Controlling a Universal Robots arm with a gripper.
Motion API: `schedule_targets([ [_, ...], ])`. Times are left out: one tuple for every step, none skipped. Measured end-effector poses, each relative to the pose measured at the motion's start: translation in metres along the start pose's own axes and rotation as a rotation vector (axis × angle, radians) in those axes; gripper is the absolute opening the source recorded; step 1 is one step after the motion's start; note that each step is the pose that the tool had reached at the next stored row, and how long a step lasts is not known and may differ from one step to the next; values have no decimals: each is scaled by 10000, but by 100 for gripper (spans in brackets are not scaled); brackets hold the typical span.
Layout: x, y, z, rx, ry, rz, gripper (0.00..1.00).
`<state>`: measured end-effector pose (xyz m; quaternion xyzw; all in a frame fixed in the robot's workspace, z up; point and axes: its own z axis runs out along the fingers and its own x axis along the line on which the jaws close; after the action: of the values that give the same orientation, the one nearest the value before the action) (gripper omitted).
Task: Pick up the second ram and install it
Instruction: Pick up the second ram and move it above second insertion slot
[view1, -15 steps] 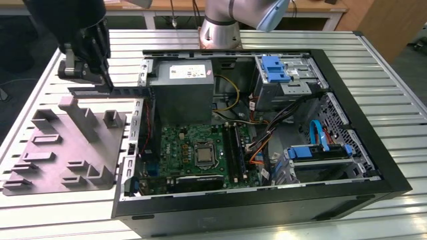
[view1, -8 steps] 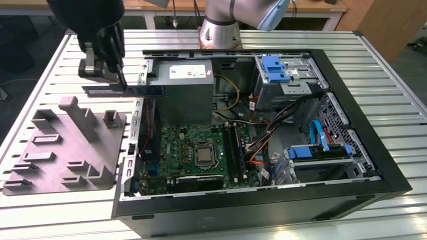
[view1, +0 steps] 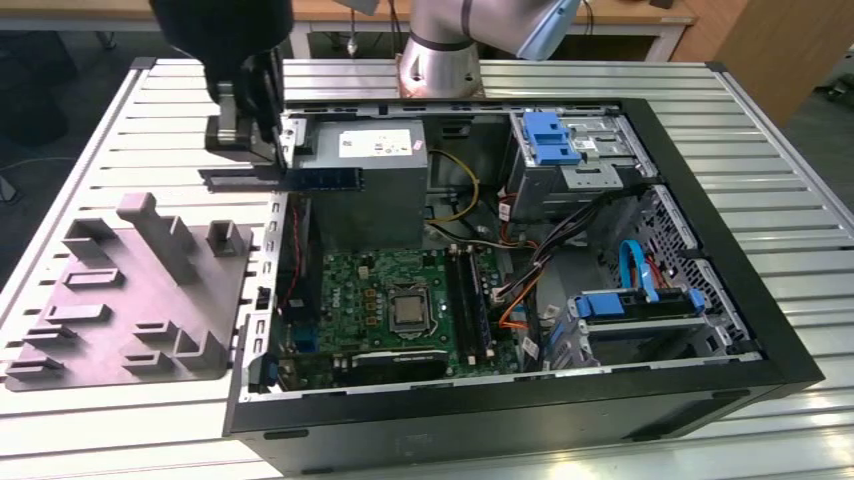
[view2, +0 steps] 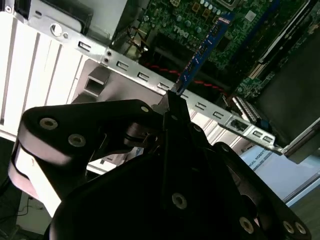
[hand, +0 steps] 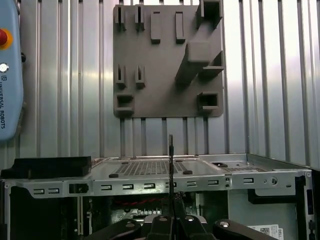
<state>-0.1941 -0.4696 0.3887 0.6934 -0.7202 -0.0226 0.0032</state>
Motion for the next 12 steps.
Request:
schedule_targets([
  [-4,-37,-1,-1,0,0,12],
  [-8,-73,-1,0,0,0,12],
  [-12,-108,-1,0,0,0,12],
  [-16,-145,-1,0,0,1,12],
  [-20,-179,-2,-1,0,0,12],
  [-24,-211,-2,-1,1,0,12],
  [-28,-244,-2,-1,0,0,12],
  [-32,-277,-2,-1,0,0,12],
  [-35,-312,-3,0,0,1,12],
  [-39,-350,-3,-1,0,0,12],
  [-41,-385,-3,-1,0,0,12],
  [-44,-421,-4,-1,0,-1,12],
])
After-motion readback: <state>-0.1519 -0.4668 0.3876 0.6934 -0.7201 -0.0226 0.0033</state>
